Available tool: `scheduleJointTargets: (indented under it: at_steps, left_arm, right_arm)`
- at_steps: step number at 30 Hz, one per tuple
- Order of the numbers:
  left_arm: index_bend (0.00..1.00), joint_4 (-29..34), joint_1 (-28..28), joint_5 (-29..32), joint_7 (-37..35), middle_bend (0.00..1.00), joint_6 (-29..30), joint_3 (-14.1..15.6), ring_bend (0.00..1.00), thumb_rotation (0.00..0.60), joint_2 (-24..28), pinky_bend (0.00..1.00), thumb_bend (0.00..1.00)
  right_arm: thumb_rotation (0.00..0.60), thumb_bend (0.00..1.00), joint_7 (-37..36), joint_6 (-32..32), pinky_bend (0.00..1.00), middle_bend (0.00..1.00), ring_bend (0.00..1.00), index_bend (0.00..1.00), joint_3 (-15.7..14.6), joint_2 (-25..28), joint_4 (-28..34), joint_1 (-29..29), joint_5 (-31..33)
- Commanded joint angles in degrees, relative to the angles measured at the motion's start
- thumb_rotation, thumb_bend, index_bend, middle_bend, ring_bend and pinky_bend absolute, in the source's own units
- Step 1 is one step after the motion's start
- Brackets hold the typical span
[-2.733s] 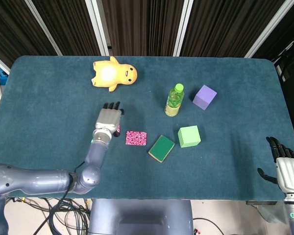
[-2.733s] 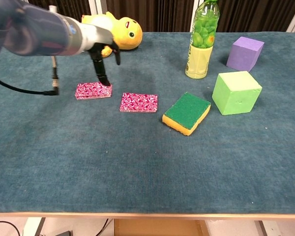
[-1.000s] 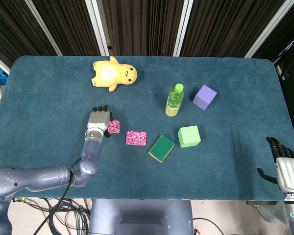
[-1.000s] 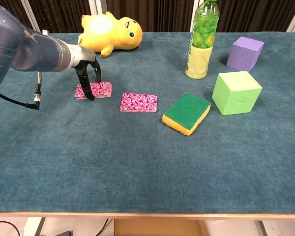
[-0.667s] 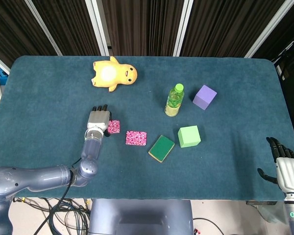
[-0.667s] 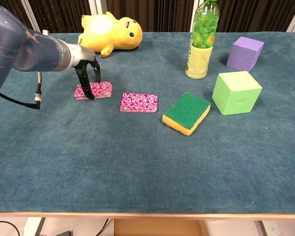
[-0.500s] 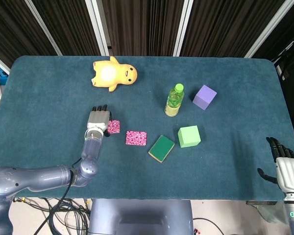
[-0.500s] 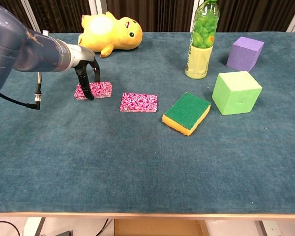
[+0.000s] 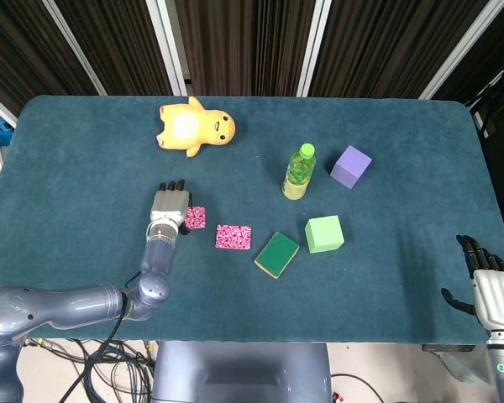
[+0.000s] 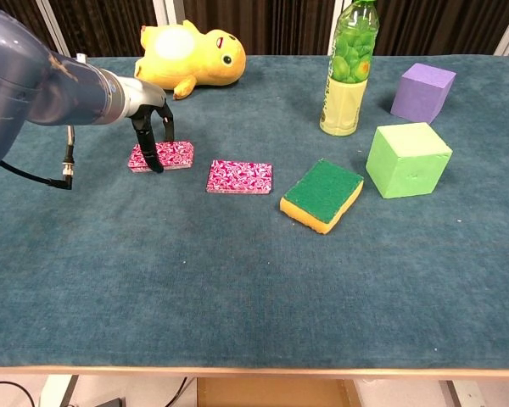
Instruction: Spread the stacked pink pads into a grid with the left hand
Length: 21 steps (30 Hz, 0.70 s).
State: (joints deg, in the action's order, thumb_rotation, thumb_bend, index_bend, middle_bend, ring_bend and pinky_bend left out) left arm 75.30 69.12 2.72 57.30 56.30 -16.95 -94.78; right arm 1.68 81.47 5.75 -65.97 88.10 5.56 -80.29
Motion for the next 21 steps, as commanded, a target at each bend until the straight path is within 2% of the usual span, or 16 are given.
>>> scheduleJointTargets:
  at_steps: [1,21]
  left_arm:
    - [0.45,-0.1,0.0,-0.2,0.0,0.09,0.1,-0.1,0.0,0.6,-0.1,0.0,0.24]
    - [0.47,1.9,0.0,0.1,1.5,0.09,1.1,-0.7,0.0,0.6,1.1,0.0,0.26]
  right_arm:
    - [0.6,0.2,0.0,0.0,0.22,0.1,0.17,0.0,0.0,0.0,0.0,0.0,0.0]
    - [0.6,0.2,-0.2,0.2,0.22,0.1,0.17,0.0,0.0,0.0,0.0,-0.1,-0.1]
